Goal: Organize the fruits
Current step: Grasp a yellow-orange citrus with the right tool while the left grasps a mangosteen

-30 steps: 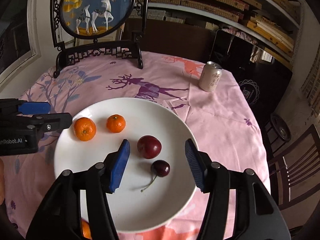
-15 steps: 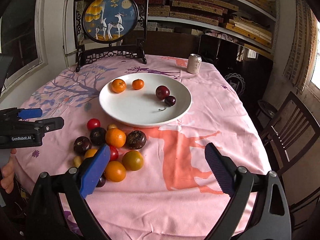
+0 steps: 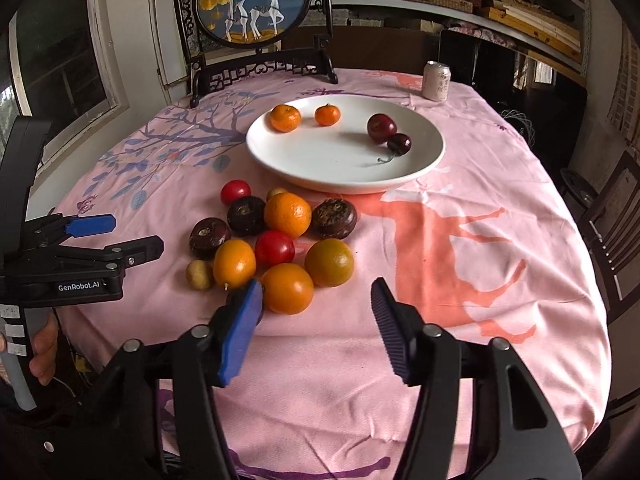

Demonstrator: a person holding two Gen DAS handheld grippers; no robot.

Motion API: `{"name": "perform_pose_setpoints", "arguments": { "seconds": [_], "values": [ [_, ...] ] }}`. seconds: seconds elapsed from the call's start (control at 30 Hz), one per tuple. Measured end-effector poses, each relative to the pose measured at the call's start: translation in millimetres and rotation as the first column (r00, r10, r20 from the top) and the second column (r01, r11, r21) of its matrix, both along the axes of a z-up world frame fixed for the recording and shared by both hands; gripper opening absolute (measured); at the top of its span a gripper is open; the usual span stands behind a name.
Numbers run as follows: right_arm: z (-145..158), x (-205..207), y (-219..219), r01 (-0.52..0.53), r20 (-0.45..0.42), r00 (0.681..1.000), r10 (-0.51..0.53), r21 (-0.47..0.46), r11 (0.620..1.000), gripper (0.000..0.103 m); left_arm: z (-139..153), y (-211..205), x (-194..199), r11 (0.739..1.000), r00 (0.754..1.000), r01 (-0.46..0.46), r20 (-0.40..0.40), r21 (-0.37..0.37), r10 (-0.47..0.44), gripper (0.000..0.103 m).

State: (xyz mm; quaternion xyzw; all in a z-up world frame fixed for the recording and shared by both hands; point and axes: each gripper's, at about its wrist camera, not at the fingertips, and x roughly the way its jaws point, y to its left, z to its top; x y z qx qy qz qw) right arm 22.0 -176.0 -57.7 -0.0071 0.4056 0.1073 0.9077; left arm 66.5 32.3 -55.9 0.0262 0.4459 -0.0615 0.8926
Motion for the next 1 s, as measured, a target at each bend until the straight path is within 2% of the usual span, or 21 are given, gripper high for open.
{"name": "perform_pose_setpoints", "arguments": {
  "seconds": [0.07, 0.47, 0.5, 0.53, 0.57, 0.83, 1.0],
  "values": [
    [-6.7, 4.2, 2.5, -0.017, -0.028, 0.999, 0.017, 0.018, 1.0, 0.049, -1.5, 0.6, 1.3, 1.0, 1.0, -0.004, 0.0, 0.01, 0.004, 0.092],
    [-38.4, 29.1, 19.2, -0.069, -0.136, 0.987, 0.081, 0.091, 0.993, 0.047, -7.7, 10.3, 8.4, 1.0, 1.0, -0.017, -0.019, 0.01, 0.017, 0.092],
    [-38.6, 30.2, 21.7, -0.067, -0.121, 0.99, 0.077, 0.079, 0.995, 0.046, -9.2, 11.1, 9.2, 1.0, 1.0, -0.017, -0.024, 0.01, 0.017, 0.092],
    [-38.4, 31.3, 24.6, -0.07, -0.113, 0.991, 0.077, 0.06, 0.996, 0.039, -10.6, 11.7, 9.7, 1.0, 0.999, -0.017, -0.029, 0.011, 0.017, 0.092],
    [-37.7, 31.6, 26.4, -0.071, -0.109, 0.991, 0.076, 0.05, 0.996, 0.038, -11.7, 12.0, 9.9, 1.0, 0.999, -0.015, -0.033, 0.013, 0.015, 0.092],
    [-21.8, 21.7, 10.0, -0.026, -0.079, 0.996, 0.027, 0.024, 0.999, 0.037, -26.1, -3.5, 14.0, 0.997, 0.997, 0.047, -0.071, 0.062, -0.042, 0.092],
    [-14.7, 16.6, 1.4, -0.012, -0.065, 0.998, 0.014, 0.038, 0.999, 0.037, -30.3, -21.2, 20.1, 0.993, 0.992, 0.102, -0.078, 0.053, -0.098, 0.092]
  ]
}}
